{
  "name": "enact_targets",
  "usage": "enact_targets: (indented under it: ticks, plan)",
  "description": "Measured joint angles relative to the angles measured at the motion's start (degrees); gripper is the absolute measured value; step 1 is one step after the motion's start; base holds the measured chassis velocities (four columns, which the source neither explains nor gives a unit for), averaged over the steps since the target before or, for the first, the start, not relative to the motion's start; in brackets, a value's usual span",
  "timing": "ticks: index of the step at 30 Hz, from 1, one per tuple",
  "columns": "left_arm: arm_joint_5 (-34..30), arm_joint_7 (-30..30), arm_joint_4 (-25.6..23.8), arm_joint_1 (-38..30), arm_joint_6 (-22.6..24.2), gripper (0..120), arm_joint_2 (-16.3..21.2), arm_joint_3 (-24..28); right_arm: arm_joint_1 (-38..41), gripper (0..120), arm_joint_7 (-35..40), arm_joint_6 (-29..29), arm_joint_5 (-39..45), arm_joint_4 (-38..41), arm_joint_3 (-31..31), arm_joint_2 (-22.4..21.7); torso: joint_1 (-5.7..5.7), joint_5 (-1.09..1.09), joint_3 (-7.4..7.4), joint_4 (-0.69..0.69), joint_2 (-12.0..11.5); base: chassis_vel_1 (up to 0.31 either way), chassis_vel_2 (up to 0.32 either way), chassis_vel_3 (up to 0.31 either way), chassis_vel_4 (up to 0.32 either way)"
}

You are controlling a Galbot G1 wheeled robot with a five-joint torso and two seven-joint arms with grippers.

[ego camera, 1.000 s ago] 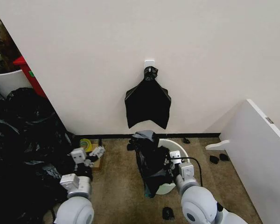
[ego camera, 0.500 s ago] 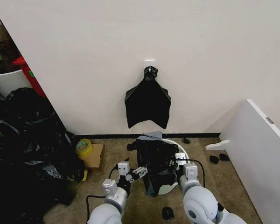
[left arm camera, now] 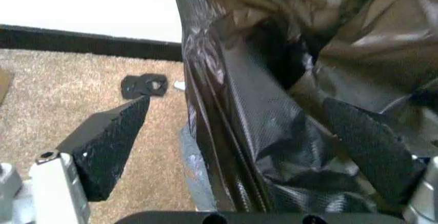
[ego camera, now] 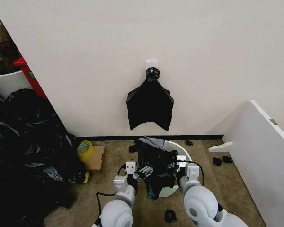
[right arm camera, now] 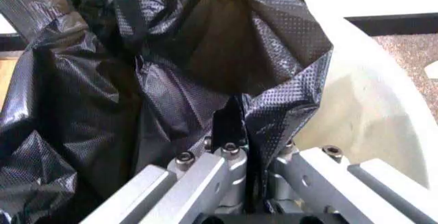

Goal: Place the garbage bag over the trash bin.

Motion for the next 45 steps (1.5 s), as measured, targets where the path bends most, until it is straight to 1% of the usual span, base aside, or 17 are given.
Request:
enact_targets:
  ticks: [6,11,14,16,18,20,23,24,25,28,30,32,39,41,42,44,45]
  plan:
    - [-0.14,-1.09,1.33,-2.47,2.13,94,-0.44,1.83,0.01,0,-0.07,-0.31,-0.54,-0.16,-0.05,0.48,0.0,0.0,0.0,0.0,0.0,0.0,0.0,0.0,0.0]
    - [-0.46,-3.19,1.35,-3.89,5.54,83,-1.3,3.14,-0.38,0,-0.14,-0.46,-1.46,-0.06,-0.06,0.81,0.0,0.0,0.0,0.0,0.0,0.0,0.0,0.0,0.0]
    - [-0.08,-4.96,1.94,-4.56,8.31,68,-2.38,3.96,-0.73,0,-0.3,-0.46,-2.43,-0.03,-0.05,1.05,0.0,0.0,0.0,0.0,0.0,0.0,0.0,0.0,0.0]
    - [0.31,-5.52,2.43,-4.76,9.12,65,-2.77,4.16,-0.81,0,-0.34,-0.46,-2.66,0.0,-0.05,1.06,0.0,0.0,0.0,0.0,0.0,0.0,0.0,0.0,0.0]
    - [1.51,-6.81,4.11,-5.56,11.27,53,-4.15,4.39,-1.04,0,-0.44,-0.48,-3.12,0.23,-0.08,1.03,0.0,0.0,0.0,0.0,0.0,0.0,0.0,0.0,0.0]
    - [1.78,-7.04,4.58,-5.8,11.84,52,-4.57,4.42,-1.08,0,-0.46,-0.49,-3.17,0.31,-0.1,1.0,0.0,0.0,0.0,0.0,0.0,0.0,0.0,0.0,0.0]
    - [2.61,-7.62,6.08,-6.74,13.89,39,-5.98,4.48,-1.21,0,-0.51,-0.52,-3.39,0.55,-0.16,0.95,0.0,0.01,-0.01,0.0,0.0,0.0,0.0,0.0,0.0]
    - [2.61,-7.62,6.08,-6.74,13.89,39,-5.98,4.48,-1.21,0,-0.51,-0.52,-3.39,0.55,-0.16,0.95,0.0,0.01,-0.01,0.0,0.0,0.0,0.0,0.0,0.0]
    - [2.89,-7.75,6.34,-6.9,14.52,30,-6.18,4.42,-1.27,0,-0.51,-0.52,-3.57,0.64,-0.19,0.96,0.0,0.0,-0.01,0.0,0.0,0.0,0.0,0.0,0.0]
    - [3.05,-7.88,6.23,-6.87,15.03,24,-6.05,4.26,-1.41,0,-0.55,-0.52,-3.87,0.79,-0.2,0.96,0.0,0.0,-0.01,0.0,0.0,0.0,0.0,0.0,0.0]
    - [2.97,-7.93,5.31,-6.57,16.04,12,-5.25,3.81,-1.58,0,-0.76,-0.41,-4.66,0.86,-0.23,0.96,0.0,0.0,-0.01,0.0,0.0,0.0,0.0,0.0,0.0]
    - [1.78,-7.78,4.24,-6.39,16.8,6,-4.54,3.15,-1.7,0,-1.47,0.48,-6.24,0.7,-0.38,0.91,0.0,-0.05,0.0,-0.01,0.0,0.0,0.0,0.0,0.0]
    - [-1.19,-5.87,1.34,-5.98,16.98,4,-2.45,-0.65,-1.94,0,-2.67,3.1,-9.55,0.34,-0.52,0.78,0.0,0.0,0.0,0.0,0.0,0.0,0.0,0.0,0.0]
    - [-1.61,-4.33,-0.63,-5.38,16.32,3,-0.83,-3.24,-2.13,0,-4.58,8.17,-13.36,-0.18,-0.29,0.57,0.0,0.0,0.0,0.0,0.0,0.0,0.0,0.0,0.0]
    - [-1.61,-4.33,-0.63,-5.38,16.32,3,-0.83,-3.24,-2.13,0,-4.58,8.17,-13.36,-0.18,-0.29,0.57,0.0,0.0,0.0,0.0,0.0,0.0,0.0,0.0,0.0]
    - [-1.82,-2.65,-3.15,-4.25,15.61,3,1.34,-6.39,-2.14,0,-7.58,14.43,-17.98,-1.16,0.5,0.22,0.0,-0.01,0.01,0.01,0.0,0.0,0.0,0.0,0.0]
    - [-1.82,-2.65,-3.15,-4.25,15.61,3,1.34,-6.39,-2.14,0,-7.58,14.43,-17.98,-1.16,0.5,0.22,0.0,-0.01,0.01,0.01,0.0,0.0,0.0,0.0,0.0]
